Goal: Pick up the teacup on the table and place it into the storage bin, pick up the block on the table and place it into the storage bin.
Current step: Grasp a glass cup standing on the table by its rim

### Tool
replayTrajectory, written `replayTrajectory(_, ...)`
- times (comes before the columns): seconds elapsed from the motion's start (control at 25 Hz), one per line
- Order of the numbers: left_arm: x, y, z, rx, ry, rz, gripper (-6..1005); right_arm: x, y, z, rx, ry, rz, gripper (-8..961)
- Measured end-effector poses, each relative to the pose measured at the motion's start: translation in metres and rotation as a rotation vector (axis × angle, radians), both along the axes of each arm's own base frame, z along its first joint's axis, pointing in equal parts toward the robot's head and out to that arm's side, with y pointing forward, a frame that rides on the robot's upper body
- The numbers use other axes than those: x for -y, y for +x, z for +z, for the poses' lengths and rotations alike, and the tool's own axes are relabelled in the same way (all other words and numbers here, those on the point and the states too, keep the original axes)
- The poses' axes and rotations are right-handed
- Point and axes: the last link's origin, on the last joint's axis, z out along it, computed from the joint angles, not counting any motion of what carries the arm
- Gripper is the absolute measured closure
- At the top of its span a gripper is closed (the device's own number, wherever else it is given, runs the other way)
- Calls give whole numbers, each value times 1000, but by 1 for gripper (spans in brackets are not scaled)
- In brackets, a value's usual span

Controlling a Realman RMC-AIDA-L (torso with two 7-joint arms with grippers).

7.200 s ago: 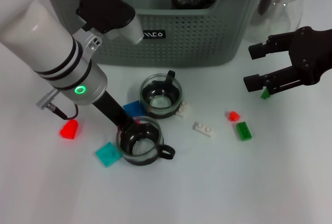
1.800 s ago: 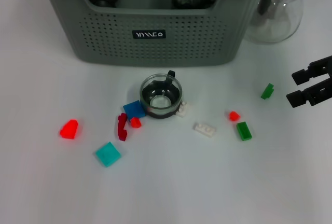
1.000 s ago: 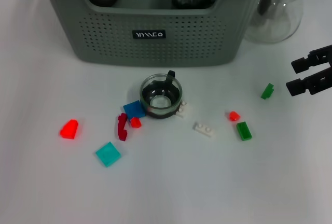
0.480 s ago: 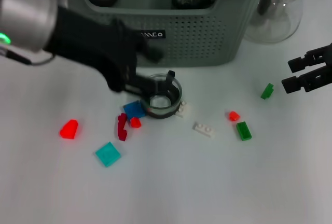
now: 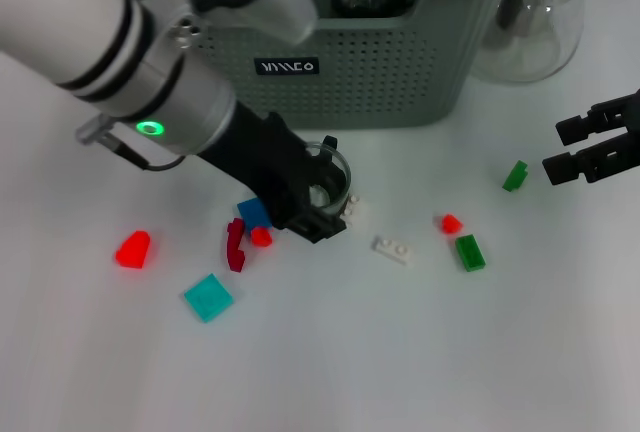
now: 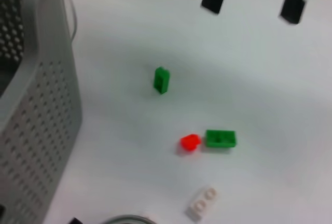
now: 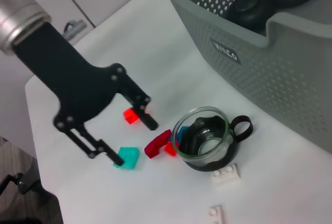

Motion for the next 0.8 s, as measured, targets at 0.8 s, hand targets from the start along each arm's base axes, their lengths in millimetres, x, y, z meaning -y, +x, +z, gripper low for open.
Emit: replayTrajectory(0.8,-17,-5,-53,-234,83,-32,398,3,6,-1,9,5,2,37)
